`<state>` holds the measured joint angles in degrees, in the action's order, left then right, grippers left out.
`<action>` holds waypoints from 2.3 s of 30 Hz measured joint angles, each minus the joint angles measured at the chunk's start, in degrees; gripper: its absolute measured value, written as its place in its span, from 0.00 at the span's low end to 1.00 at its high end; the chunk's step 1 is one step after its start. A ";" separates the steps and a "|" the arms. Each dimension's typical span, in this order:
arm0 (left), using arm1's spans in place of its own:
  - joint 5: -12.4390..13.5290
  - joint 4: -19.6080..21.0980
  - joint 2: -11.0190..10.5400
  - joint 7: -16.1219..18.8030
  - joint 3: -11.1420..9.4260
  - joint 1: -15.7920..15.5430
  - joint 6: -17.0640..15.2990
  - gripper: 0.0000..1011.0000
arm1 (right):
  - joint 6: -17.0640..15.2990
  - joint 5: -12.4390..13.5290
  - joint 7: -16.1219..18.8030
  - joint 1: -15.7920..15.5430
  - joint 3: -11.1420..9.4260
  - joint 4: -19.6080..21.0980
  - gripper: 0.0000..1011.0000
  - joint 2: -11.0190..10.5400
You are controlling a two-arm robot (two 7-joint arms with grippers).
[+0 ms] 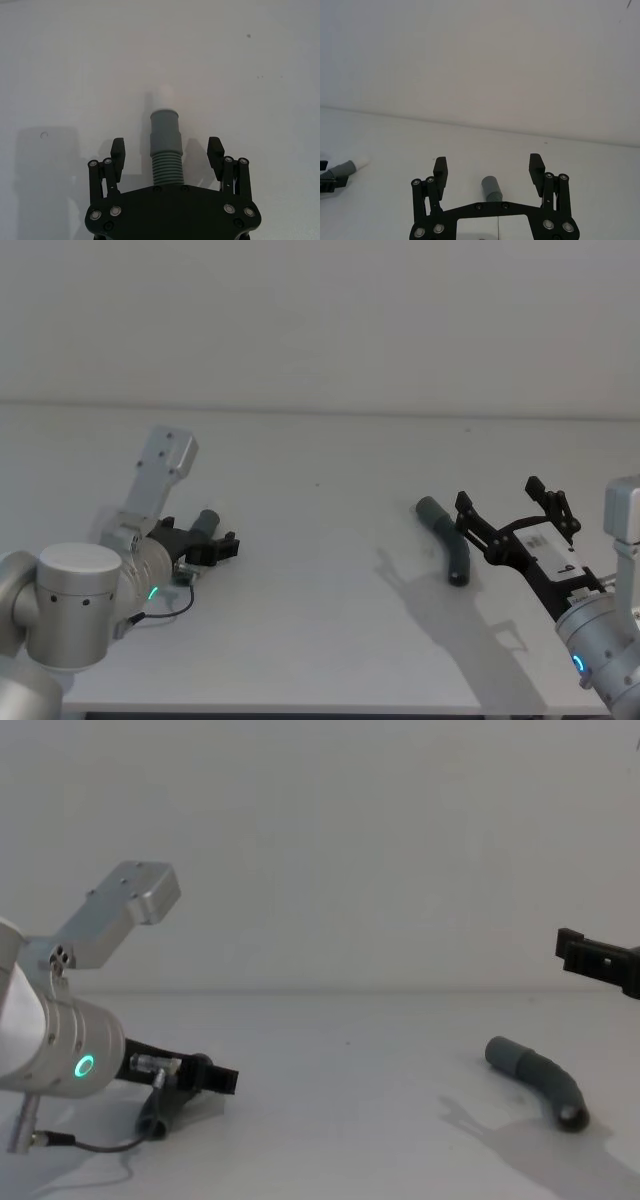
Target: Use both hands to pick up one end of the pipe from the table, align the ends, and insert them.
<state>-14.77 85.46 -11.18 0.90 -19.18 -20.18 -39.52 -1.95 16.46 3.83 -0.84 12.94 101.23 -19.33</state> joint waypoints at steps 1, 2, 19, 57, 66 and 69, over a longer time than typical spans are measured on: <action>0.01 0.00 0.04 0.01 0.04 0.03 -0.03 0.99 | 0.00 0.00 0.00 0.00 0.00 0.00 0.99 0.00; 0.01 -0.01 0.10 0.02 0.11 0.08 -0.06 0.99 | 0.00 0.00 0.00 0.00 0.00 0.00 0.99 0.00; 0.02 -0.16 0.79 0.11 0.81 0.53 -0.43 0.73 | 0.00 0.00 0.00 0.00 0.00 0.00 0.99 0.00; 0.02 -0.18 1.00 0.11 1.03 0.66 -0.52 0.34 | -4.90 -1.32 -0.17 0.55 0.56 1.60 0.99 -0.71; 0.01 -0.18 1.00 0.11 1.02 0.66 -0.52 0.34 | -14.72 -2.34 0.41 4.25 1.92 2.57 0.99 -1.65; 0.02 -0.17 1.00 0.11 1.03 0.66 -0.52 0.34 | -17.10 -2.46 0.85 5.46 2.31 2.39 0.99 -1.76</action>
<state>-14.76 85.29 -10.18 1.01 -18.15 -19.53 -40.04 -19.05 14.00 4.68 4.62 15.25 103.62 -21.10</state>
